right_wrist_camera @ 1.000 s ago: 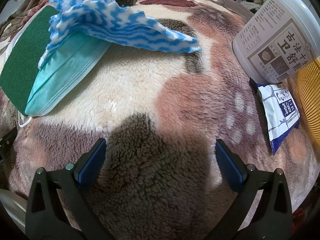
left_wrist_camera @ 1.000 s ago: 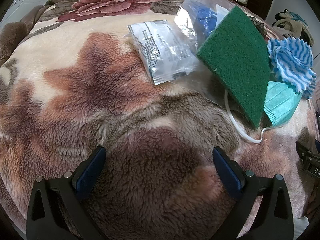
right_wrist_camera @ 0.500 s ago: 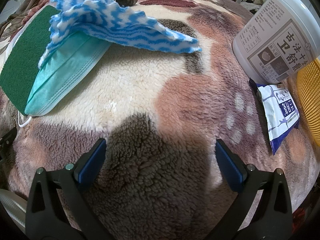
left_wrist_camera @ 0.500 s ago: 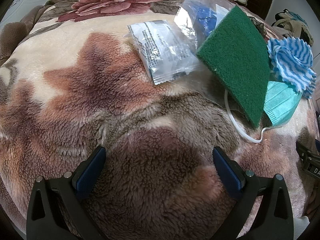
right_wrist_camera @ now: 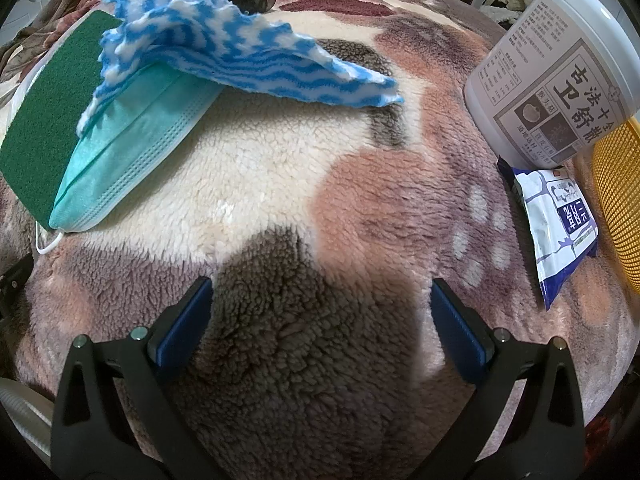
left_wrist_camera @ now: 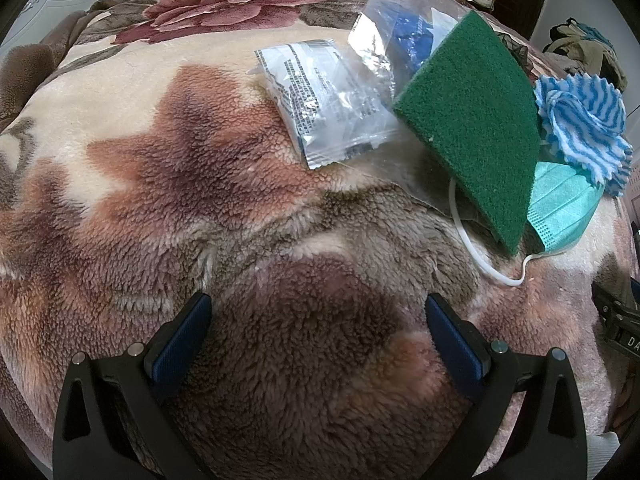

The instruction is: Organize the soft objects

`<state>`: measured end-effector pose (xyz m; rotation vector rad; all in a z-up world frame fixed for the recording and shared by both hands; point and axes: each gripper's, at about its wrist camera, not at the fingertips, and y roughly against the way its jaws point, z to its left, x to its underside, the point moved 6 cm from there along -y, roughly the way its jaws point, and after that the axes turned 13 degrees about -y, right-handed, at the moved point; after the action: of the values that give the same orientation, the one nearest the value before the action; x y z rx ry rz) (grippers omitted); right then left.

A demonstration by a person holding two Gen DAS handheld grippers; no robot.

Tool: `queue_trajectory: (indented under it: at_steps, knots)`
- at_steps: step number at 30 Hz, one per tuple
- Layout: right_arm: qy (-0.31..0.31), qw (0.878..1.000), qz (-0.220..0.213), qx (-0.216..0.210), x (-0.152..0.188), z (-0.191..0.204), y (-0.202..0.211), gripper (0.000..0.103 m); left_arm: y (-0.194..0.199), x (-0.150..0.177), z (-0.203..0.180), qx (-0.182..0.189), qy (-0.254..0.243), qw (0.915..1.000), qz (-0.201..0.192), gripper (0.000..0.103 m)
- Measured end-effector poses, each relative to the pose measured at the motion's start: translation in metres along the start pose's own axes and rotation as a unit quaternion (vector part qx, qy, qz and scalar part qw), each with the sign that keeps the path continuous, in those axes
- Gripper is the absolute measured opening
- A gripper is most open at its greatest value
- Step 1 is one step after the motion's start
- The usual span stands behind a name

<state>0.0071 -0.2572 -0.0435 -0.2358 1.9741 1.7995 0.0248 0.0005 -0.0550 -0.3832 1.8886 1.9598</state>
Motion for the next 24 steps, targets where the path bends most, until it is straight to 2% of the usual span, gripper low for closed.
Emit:
queue_trajectory:
  at_steps: [24]
  knots:
    - [0.0,1.0,-0.004,0.0,0.0032,0.0003,0.0007,0.103,0.0001,0.0004,0.0001,0.0,0.0,1.0,0.0,0.103]
